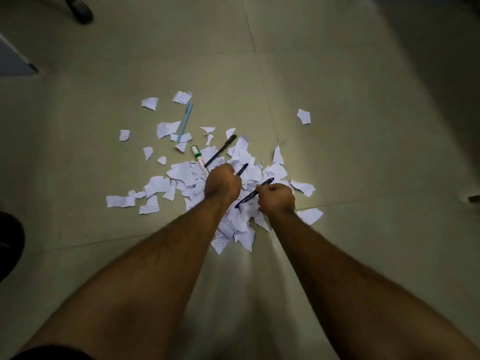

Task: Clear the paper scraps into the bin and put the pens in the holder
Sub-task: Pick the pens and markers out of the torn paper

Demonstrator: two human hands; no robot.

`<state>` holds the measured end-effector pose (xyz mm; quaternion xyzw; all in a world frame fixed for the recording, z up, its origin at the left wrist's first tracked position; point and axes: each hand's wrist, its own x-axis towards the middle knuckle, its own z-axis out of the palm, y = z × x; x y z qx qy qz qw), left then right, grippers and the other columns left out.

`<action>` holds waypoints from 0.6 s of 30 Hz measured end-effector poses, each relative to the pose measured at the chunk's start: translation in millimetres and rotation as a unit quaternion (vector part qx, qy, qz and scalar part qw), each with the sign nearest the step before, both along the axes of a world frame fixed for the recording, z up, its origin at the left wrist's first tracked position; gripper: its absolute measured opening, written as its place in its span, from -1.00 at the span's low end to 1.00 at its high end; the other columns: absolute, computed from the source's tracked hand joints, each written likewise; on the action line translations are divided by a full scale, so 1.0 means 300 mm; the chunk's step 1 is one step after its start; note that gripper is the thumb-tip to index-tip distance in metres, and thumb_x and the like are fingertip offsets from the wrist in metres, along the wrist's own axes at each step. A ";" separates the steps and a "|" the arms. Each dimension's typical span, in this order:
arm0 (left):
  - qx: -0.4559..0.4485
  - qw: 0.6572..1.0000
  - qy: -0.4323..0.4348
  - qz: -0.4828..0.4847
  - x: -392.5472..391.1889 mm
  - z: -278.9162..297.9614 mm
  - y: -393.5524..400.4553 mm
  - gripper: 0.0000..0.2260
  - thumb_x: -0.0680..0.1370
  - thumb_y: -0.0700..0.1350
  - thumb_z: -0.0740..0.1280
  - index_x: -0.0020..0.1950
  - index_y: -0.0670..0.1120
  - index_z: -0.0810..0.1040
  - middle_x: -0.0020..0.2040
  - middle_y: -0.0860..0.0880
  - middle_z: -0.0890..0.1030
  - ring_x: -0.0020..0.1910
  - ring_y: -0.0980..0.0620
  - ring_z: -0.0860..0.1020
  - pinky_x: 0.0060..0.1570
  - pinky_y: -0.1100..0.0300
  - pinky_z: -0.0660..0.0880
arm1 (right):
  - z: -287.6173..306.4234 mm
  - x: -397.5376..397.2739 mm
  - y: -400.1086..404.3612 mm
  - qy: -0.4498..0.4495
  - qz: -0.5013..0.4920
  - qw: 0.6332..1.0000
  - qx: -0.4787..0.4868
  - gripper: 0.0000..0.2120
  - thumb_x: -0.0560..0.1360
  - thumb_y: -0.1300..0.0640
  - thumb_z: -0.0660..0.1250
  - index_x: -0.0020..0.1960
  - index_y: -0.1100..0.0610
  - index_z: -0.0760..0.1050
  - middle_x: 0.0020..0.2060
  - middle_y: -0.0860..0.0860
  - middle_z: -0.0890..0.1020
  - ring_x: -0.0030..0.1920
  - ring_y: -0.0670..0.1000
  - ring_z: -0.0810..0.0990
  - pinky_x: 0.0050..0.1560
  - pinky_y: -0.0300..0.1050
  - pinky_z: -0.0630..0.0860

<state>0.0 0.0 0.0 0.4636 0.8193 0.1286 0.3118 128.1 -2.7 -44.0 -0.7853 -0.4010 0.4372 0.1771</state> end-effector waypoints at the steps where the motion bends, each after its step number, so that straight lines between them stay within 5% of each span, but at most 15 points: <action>1: -0.023 0.999 0.033 -0.019 0.001 -0.016 0.009 -0.71 0.57 -0.14 0.28 0.27 -0.17 0.55 0.24 -0.21 0.59 0.22 -0.21 0.55 0.15 0.01 0.51 | -0.014 -0.003 0.006 -0.003 0.013 1.000 0.000 -0.67 0.29 -0.18 0.46 -0.34 0.09 0.58 -0.26 0.13 0.72 -0.16 0.22 0.70 -0.01 0.12 0.67; 5: -0.050 0.987 0.131 -0.084 0.019 -0.056 0.026 -0.73 0.58 -0.16 0.29 0.26 -0.16 0.53 0.24 -0.19 0.58 0.23 -0.17 0.56 0.13 0.01 0.53 | -0.037 -0.024 0.027 -0.026 0.039 0.999 -0.026 -0.46 0.30 -0.28 0.48 -0.02 0.18 0.64 -0.09 0.14 0.73 -0.07 0.22 0.71 -0.01 0.09 0.67; 9: -0.034 0.980 0.164 -0.111 0.024 -0.069 0.041 -0.73 0.55 -0.08 0.35 0.22 -0.13 0.55 0.19 -0.16 0.61 0.19 -0.13 0.58 0.08 0.04 0.55 | -0.004 -0.035 0.021 -0.058 0.049 0.997 -0.024 -0.48 0.40 -0.15 0.47 0.18 0.20 0.57 0.14 0.14 0.66 0.13 0.21 0.63 0.06 -0.04 0.56; 15: 0.044 0.998 0.024 -0.034 0.085 0.022 0.065 -0.75 0.43 -0.01 0.40 0.00 -0.14 0.61 -0.06 -0.12 0.66 -0.06 -0.14 0.61 -0.17 0.12 0.50 | 0.095 0.026 0.019 -0.023 0.011 1.000 0.004 -0.62 0.42 -0.17 0.41 -0.07 0.16 0.68 -0.08 0.12 0.72 -0.03 0.16 0.66 -0.10 -0.14 0.50; 18: 0.063 0.996 -0.053 -0.041 0.158 0.075 0.068 -0.80 0.40 -0.02 0.41 -0.11 -0.13 0.61 -0.18 -0.06 0.64 -0.16 -0.09 0.58 -0.24 0.20 0.40 | 0.148 0.117 -0.007 0.011 -0.032 0.999 0.041 -0.71 0.30 -0.09 0.40 -0.31 0.15 0.59 -0.35 0.08 0.68 -0.21 0.16 0.67 -0.11 0.00 0.63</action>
